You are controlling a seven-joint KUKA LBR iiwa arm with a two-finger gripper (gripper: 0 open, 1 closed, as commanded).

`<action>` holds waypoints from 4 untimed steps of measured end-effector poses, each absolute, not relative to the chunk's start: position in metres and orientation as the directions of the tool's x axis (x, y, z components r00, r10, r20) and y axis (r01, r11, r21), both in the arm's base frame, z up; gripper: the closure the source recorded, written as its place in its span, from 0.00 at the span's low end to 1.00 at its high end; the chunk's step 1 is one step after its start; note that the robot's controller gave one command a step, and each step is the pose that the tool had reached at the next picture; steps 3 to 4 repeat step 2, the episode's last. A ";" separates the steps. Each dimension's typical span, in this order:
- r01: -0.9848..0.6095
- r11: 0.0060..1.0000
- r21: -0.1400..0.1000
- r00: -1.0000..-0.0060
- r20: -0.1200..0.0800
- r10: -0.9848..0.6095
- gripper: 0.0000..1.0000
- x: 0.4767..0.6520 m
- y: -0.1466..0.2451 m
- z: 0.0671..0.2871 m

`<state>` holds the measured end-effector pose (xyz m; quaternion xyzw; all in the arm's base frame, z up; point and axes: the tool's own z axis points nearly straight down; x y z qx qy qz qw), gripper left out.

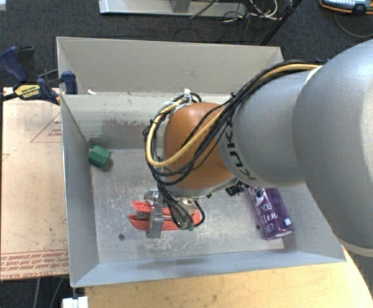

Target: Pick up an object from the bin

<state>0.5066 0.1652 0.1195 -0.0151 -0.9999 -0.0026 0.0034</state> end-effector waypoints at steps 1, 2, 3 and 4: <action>0.030 1.000 0.005 -1.000 0.008 0.030 1.00 0.506 0.165 0.137; 0.030 1.000 0.006 -1.000 0.006 0.030 1.00 0.507 0.165 0.152; 0.030 1.000 0.006 -1.000 0.006 0.030 1.00 0.507 0.165 0.152; 0.030 1.000 0.006 -1.000 0.006 0.030 1.00 0.507 0.165 0.152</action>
Offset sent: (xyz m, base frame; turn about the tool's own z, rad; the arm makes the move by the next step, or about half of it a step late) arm 0.0000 -0.0001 0.0541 0.0000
